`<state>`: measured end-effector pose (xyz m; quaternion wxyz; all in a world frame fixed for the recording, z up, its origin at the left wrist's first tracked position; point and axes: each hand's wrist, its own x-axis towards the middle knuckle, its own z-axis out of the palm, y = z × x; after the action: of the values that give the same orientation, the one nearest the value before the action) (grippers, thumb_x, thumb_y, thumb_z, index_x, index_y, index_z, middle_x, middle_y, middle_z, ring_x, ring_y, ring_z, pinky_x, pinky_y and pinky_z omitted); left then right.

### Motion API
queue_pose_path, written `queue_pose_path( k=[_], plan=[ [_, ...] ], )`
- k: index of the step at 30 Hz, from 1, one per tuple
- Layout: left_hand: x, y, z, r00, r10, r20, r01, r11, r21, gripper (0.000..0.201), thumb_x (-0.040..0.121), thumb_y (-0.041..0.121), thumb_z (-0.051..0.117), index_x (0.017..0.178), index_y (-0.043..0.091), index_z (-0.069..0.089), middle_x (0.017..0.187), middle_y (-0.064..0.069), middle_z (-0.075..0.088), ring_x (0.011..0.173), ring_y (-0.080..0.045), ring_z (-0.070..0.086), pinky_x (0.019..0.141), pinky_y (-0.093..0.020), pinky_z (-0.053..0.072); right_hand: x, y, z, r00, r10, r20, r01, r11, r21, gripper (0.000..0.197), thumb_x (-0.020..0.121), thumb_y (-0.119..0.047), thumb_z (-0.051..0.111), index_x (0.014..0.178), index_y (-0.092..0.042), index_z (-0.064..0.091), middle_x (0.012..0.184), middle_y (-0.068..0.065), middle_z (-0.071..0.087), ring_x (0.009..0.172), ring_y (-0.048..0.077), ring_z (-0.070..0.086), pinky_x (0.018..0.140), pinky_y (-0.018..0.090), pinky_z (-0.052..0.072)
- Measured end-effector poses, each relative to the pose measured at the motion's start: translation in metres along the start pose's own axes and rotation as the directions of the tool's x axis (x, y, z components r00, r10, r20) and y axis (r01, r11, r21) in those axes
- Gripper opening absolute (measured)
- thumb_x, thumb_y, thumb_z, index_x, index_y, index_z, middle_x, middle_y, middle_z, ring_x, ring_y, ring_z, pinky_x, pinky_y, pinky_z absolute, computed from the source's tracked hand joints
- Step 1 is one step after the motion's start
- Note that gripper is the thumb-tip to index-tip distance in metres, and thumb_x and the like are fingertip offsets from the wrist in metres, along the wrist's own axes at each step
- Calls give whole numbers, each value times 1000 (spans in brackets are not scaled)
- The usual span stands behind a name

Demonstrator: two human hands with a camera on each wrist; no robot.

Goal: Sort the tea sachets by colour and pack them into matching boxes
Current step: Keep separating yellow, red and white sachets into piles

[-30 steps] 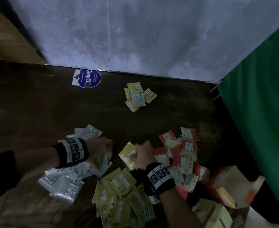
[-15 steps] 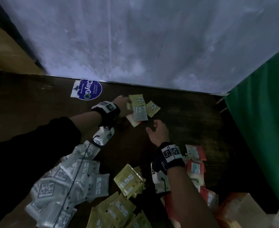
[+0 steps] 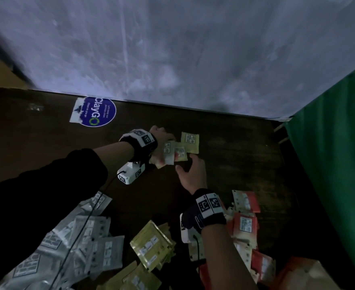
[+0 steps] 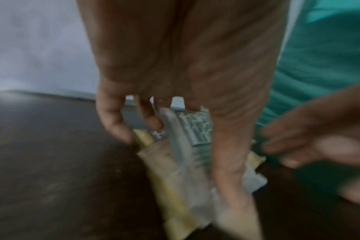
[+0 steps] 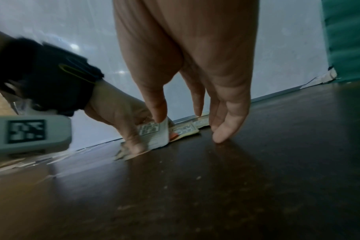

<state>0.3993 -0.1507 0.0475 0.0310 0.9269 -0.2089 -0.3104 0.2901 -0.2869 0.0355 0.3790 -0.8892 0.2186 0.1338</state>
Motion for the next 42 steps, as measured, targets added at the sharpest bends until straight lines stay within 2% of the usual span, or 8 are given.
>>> queue_pose_path(
  k=[5,13,19,25,29,33,38,42],
  plan=[
    [-15,12,9,999,39,24,-36,992,-123,63,54,29,82,110,26,52,104,0,63,91,-21,64,79,-39,57,-2,-1,7,1000,-9,5,8,992,129,60,87,-24,67,140,-17,39,141,8,40,127,24,46,106,43,42],
    [-42,-3,20,992,93,-82,-120,894,-433,62,73,11,77,127,16,48,118,-4,59,107,-22,58,88,-34,47,-9,-5,3,997,16,82,-37,964,265,27,95,-23,54,120,-15,59,117,3,62,116,22,56,96,37,45],
    [-49,12,18,992,88,-88,-123,800,-587,64,87,5,59,138,10,21,126,-11,49,105,-20,54,83,-29,47,-22,-20,-8,958,52,281,-235,702,673,40,92,-35,57,129,-27,44,131,0,48,120,25,52,87,46,54],
    [-39,31,-7,949,286,-133,-303,713,-632,49,87,13,62,133,15,43,124,-1,54,112,-15,53,97,-33,45,-26,5,-27,986,113,119,-162,545,823,44,81,-21,71,122,-21,54,120,2,63,107,20,63,84,37,54],
    [-18,41,-9,947,268,-178,-319,710,-628,34,93,29,55,126,23,53,126,2,55,112,-13,53,98,-34,43,-26,26,-45,982,181,-49,-76,621,780,41,78,-26,76,115,-23,58,112,2,67,100,18,65,83,42,55],
    [18,43,1,932,-44,-359,-161,839,-520,51,90,32,58,137,23,42,144,-5,36,130,-24,40,102,-35,41,-33,38,-61,969,214,-123,-26,586,810,43,81,-20,74,118,-16,55,104,1,66,92,17,66,73,39,59],
    [40,52,6,991,14,-136,-58,943,-329,86,90,40,56,150,23,-3,159,-4,6,145,-25,9,117,-47,16,-46,49,-67,979,195,-54,-61,543,838,35,82,-20,73,115,-16,61,108,6,70,96,19,69,67,32,58],
    [46,57,2,988,-32,-148,6,985,-175,100,80,41,68,150,23,-1,157,-6,16,143,-29,16,112,-51,23,-59,53,-73,985,163,-53,-37,503,863,31,83,-17,72,112,-13,63,104,5,72,92,17,71,63,28,57]
  ],
)
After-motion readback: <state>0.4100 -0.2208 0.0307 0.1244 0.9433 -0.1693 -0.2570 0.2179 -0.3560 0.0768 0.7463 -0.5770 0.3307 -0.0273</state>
